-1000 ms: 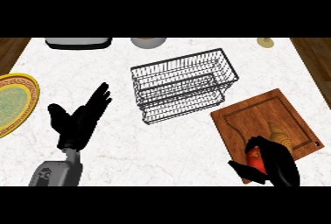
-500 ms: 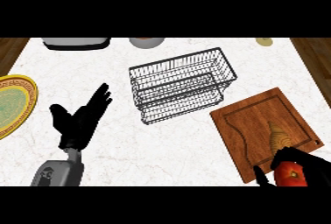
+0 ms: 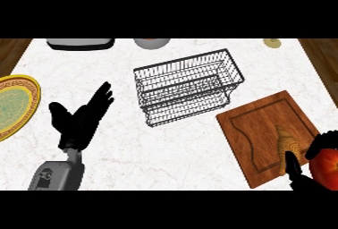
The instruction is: Pick the tomato from the cutting board and place it in the tiered basket
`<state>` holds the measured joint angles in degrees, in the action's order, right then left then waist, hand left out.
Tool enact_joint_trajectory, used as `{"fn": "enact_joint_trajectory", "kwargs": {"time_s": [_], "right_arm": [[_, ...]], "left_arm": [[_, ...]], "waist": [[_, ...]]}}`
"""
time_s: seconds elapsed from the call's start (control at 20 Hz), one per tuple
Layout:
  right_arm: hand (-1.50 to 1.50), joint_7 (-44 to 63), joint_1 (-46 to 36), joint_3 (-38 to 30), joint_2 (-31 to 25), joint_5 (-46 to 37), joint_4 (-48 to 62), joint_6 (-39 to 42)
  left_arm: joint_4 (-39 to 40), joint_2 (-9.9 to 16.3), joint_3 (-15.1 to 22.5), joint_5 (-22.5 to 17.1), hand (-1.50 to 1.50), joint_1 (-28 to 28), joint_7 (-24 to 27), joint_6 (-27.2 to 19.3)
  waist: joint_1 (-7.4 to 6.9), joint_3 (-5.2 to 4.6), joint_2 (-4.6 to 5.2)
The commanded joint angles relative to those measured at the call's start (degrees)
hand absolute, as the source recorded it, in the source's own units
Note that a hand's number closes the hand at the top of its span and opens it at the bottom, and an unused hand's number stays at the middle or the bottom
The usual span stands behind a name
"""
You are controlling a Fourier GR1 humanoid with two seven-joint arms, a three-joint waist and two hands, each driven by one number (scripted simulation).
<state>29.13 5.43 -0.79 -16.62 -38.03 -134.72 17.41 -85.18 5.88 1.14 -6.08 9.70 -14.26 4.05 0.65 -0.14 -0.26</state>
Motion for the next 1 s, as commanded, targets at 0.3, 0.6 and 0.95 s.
{"fn": "enact_joint_trajectory", "kwargs": {"time_s": [0.3, 0.6, 0.95], "right_arm": [[1.5, 25.8, -31.6, 1.1, -0.5, 6.6, -4.5, 14.6], [1.5, 32.4, -52.0, -0.2, 2.9, 8.1, 13.4, 13.9], [1.5, 28.7, -60.6, 0.2, 6.6, 1.1, 29.4, 6.9]], "left_arm": [[1.5, -0.9, 0.6, 0.7, 0.0, 3.1, -1.4, -0.3], [-0.6, -2.1, 1.6, 0.4, 0.0, 1.4, -2.4, -0.4], [4.7, -0.4, -0.9, 0.9, 0.0, 2.0, 3.8, 1.4]], "waist": [[-0.96, -0.1, 0.06], [-1.41, 0.02, 0.17], [-1.23, 0.05, 0.46]]}}
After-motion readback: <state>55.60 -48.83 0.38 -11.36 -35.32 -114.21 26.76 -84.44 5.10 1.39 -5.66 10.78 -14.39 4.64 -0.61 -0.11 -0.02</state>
